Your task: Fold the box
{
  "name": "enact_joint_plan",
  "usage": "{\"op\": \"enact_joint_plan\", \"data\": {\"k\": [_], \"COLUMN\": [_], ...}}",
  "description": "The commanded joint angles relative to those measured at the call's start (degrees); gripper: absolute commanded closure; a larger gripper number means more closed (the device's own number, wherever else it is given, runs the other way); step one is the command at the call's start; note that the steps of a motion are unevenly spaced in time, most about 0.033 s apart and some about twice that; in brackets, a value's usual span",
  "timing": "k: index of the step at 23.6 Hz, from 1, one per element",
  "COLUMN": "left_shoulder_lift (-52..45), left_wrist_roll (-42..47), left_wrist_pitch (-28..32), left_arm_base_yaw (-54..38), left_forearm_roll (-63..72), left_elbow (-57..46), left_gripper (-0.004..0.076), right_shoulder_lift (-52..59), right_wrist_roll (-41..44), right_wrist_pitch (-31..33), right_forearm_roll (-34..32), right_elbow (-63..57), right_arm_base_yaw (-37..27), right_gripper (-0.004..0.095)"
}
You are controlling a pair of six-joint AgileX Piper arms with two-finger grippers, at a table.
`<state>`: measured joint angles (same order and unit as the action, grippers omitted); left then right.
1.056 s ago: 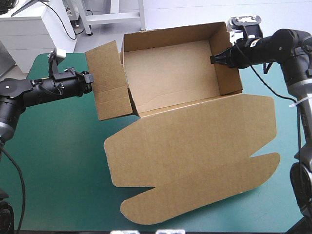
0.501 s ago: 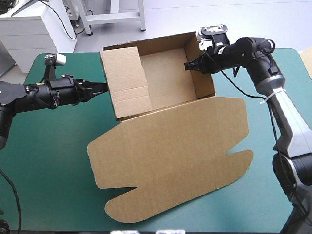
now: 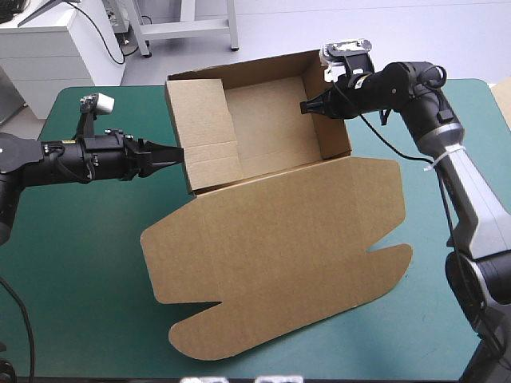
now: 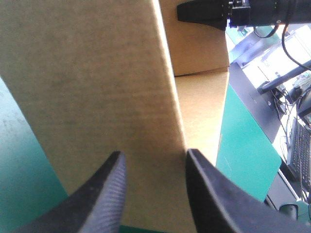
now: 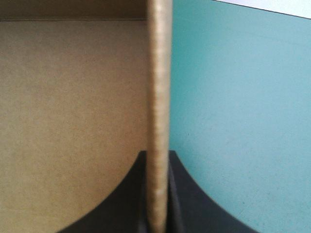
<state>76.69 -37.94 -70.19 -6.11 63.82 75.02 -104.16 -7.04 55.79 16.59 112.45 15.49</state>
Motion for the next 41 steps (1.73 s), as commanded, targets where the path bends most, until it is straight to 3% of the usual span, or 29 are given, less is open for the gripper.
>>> {"op": "enact_joint_plan", "data": {"k": [1,7,10,12,16,18,21,27,32,41], "left_shoulder_lift": [-1.8,-1.7,-1.7,-1.7,-1.3,-0.6,0.6,2.3,3.5,14.8], "left_wrist_roll": [0.4,11.3,22.5,26.0,34.6,36.1,36.8,36.8,34.9,34.9], "left_wrist_pitch": [-2.3,2.2,5.2,8.9,22.7,25.3,25.5,29.0,30.0,19.1], "left_arm_base_yaw": [0.0,0.0,0.0,1.6,12.5,17.0,20.8,21.7,21.7,21.7], "left_forearm_roll": [2.9,-4.2,-11.3,-14.6,-25.7,-28.9,-36.5,-36.8,-35.3,-41.7], "left_elbow": [1.6,1.6,1.6,1.6,1.6,1.6,1.6,1.6,4.0,20.1], "left_gripper": [0.0339,0.0330,0.0331,0.0332,0.0369,0.0370,0.0417,0.0734,0.0731,0.0731], "right_shoulder_lift": [3.1,3.1,3.1,3.1,3.1,3.1,3.1,3.1,3.1,1.4], "right_wrist_roll": [0.6,3.6,6.1,8.8,11.9,10.6,9.8,9.2,9.2,10.0], "right_wrist_pitch": [-3.0,-3.5,-3.9,-4.0,-4.1,-2.6,1.0,7.9,9.5,13.1], "right_forearm_roll": [1.6,-4.0,-5.7,-5.5,-5.5,-6.6,-8.0,-14.9,-16.9,-16.6], "right_elbow": [1.6,1.6,1.6,1.6,1.6,1.6,1.6,1.6,1.6,0.2], "right_arm_base_yaw": [1.5,5.6,7.6,8.3,12.2,13.7,14.0,13.9,13.7,8.4], "right_gripper": [0.0927,0.0927,0.0927,0.0927,0.0927,0.0927,0.0927,0.0927,0.0927,0.0927]}}
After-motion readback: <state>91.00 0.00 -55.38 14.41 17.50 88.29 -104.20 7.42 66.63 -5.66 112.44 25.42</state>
